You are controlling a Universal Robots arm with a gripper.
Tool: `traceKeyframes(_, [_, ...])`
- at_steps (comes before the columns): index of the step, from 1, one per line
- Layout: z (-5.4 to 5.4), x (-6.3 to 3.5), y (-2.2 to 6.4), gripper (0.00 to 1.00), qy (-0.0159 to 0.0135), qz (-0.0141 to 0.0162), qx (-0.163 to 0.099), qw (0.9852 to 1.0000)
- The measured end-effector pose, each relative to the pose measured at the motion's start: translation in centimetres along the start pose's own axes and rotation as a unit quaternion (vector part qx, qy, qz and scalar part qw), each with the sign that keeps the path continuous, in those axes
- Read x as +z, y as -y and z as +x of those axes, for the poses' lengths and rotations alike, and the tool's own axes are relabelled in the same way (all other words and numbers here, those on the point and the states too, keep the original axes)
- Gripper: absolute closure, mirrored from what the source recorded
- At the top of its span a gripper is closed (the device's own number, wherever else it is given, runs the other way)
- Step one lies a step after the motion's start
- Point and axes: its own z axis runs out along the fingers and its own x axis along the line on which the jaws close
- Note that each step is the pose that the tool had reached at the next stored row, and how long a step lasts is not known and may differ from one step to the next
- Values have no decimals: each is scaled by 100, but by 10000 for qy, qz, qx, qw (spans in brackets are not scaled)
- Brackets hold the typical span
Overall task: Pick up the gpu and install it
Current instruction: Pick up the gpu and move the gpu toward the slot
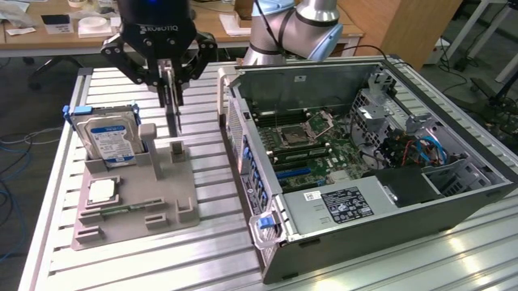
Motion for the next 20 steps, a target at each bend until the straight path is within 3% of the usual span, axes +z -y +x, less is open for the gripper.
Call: traceKeyframes(20, [-375, 5, 3, 72, 0, 0, -3, 10000])
